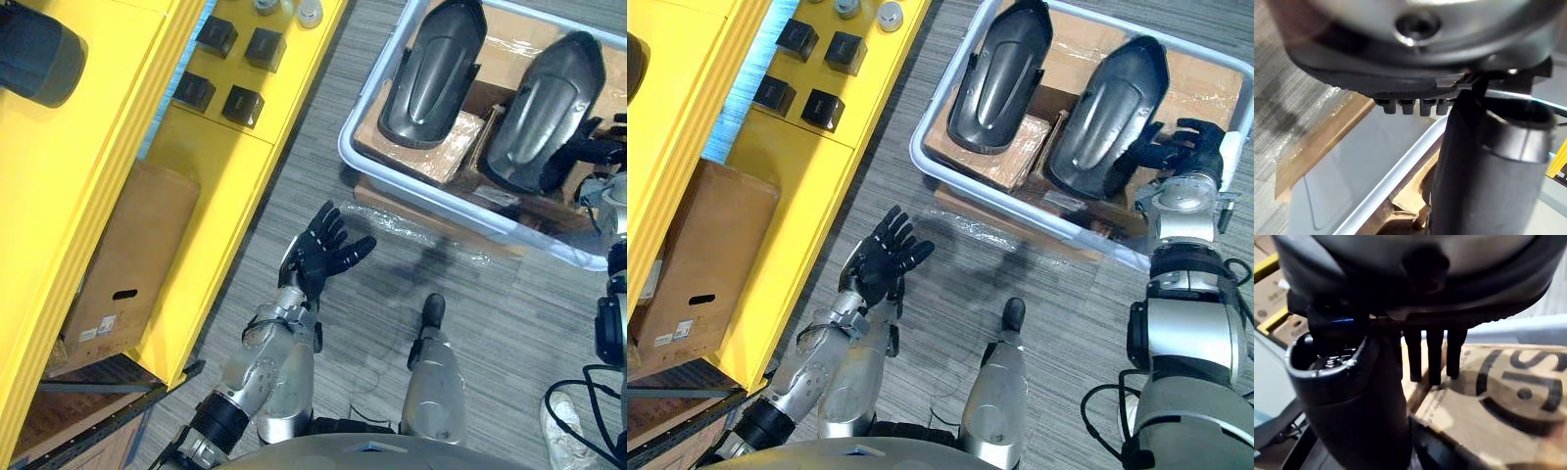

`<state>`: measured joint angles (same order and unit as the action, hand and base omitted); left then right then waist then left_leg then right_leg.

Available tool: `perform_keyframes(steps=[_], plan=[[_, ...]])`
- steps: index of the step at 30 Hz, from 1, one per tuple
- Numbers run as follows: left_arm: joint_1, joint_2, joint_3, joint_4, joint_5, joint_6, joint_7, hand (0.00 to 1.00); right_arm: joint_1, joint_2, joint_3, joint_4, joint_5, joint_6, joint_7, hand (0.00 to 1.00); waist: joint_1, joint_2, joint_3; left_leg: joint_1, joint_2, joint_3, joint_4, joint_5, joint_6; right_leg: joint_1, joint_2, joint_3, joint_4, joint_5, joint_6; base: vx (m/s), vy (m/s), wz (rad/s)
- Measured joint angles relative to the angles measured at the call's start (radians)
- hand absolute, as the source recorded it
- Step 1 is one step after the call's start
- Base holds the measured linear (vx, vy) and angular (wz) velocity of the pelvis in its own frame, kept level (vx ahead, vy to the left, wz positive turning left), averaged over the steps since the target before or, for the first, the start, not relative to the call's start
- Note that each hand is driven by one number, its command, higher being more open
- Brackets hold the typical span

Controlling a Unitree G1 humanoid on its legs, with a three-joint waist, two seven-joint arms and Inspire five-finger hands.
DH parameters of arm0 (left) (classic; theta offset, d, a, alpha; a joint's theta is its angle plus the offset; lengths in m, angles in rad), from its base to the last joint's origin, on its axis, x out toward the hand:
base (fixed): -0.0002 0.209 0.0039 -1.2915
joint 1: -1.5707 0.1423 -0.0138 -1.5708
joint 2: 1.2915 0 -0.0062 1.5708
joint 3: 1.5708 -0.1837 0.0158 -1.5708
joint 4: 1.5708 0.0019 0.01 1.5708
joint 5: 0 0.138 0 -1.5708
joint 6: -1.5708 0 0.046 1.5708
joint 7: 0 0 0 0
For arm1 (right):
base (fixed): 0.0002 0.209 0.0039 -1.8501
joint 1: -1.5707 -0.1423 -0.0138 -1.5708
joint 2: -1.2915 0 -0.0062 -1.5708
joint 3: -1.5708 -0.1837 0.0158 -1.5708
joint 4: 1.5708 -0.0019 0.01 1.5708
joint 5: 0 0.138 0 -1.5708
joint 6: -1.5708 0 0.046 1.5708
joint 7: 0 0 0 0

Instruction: Walk over and take three plastic housings, then place them on the shelf

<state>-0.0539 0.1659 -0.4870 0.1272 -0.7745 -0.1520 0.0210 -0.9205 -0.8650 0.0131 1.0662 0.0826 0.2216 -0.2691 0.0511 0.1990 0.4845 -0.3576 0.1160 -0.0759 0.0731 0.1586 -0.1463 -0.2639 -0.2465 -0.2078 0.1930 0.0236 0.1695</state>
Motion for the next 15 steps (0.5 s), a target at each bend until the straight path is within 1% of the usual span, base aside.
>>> perform_keyframes(steps=[1,2,3,5,7,9,10,11,15], plan=[[0.009,0.000,-0.001,-0.001,0.000,0.000,0.000,1.00,-0.009,-0.007,0.001,0.002,0.000,0.039,-0.007,0.00,0.001,0.000,0.000,0.006,0.000,-0.003,-0.016,0.012,0.002,0.002,0.000,-0.005,0.000,0.001,-0.002,-0.01,-0.032,0.14],[0.015,0.000,-0.001,0.000,0.000,0.000,0.001,1.00,-0.016,-0.008,0.000,0.006,0.000,0.058,-0.008,0.00,0.002,0.000,0.000,0.011,0.001,-0.003,-0.025,0.014,0.001,0.003,0.000,-0.005,0.000,0.002,-0.002,0.01,-0.028,0.04],[0.026,0.002,0.000,-0.001,0.001,0.000,0.003,1.00,-0.039,-0.008,0.013,0.028,-0.003,0.097,-0.011,0.00,0.002,0.000,0.000,0.019,0.001,0.000,-0.032,0.023,0.007,0.005,0.000,-0.004,0.000,0.002,-0.002,0.00,0.000,0.00],[0.047,0.005,0.011,-0.004,0.001,0.000,0.005,1.00,-0.044,-0.010,0.039,0.036,-0.036,0.128,-0.006,0.00,0.001,0.000,0.000,0.022,0.003,0.006,-0.032,0.023,0.007,0.005,0.001,0.000,0.000,0.003,-0.002,0.03,-0.029,-0.09],[0.067,0.009,0.023,-0.012,0.004,0.000,0.014,1.00,-0.062,-0.012,0.036,0.031,-0.035,0.157,0.005,0.00,0.000,0.000,0.000,0.041,0.006,0.023,-0.033,0.023,0.006,0.009,0.002,0.019,0.000,0.004,-0.002,0.04,-0.037,-0.22],[0.088,0.010,0.040,-0.035,0.042,-0.004,0.028,1.00,-0.063,-0.014,0.035,0.028,-0.032,0.157,0.010,0.00,-0.007,0.000,0.000,0.064,0.010,0.033,-0.044,0.023,0.006,0.023,0.004,0.022,-0.003,0.003,-0.002,0.03,-0.036,-0.15],[0.099,0.010,0.048,-0.060,0.086,-0.017,0.046,1.00,-0.063,-0.023,0.035,0.022,-0.027,0.152,0.003,0.00,-0.008,0.000,0.000,0.069,0.014,0.039,-0.046,0.022,0.005,0.026,0.007,0.022,-0.004,0.003,-0.003,0.01,-0.035,-0.08],[0.103,0.010,0.053,-0.071,0.097,-0.025,0.049,1.00,-0.063,-0.029,0.035,0.018,-0.027,0.153,-0.004,0.00,-0.008,0.000,0.000,0.070,0.015,0.040,-0.046,0.022,0.005,0.025,0.008,0.022,-0.004,0.002,-0.004,-0.01,-0.040,-0.08],[0.121,0.011,0.129,-0.134,0.119,-0.068,0.090,1.00,-0.036,-0.056,0.017,-0.020,-0.035,0.166,-0.060,0.00,-0.021,0.000,0.000,0.093,0.018,0.046,-0.079,0.032,0.003,0.029,0.010,0.025,-0.008,0.002,-0.005,0.01,-0.036,-0.05]])
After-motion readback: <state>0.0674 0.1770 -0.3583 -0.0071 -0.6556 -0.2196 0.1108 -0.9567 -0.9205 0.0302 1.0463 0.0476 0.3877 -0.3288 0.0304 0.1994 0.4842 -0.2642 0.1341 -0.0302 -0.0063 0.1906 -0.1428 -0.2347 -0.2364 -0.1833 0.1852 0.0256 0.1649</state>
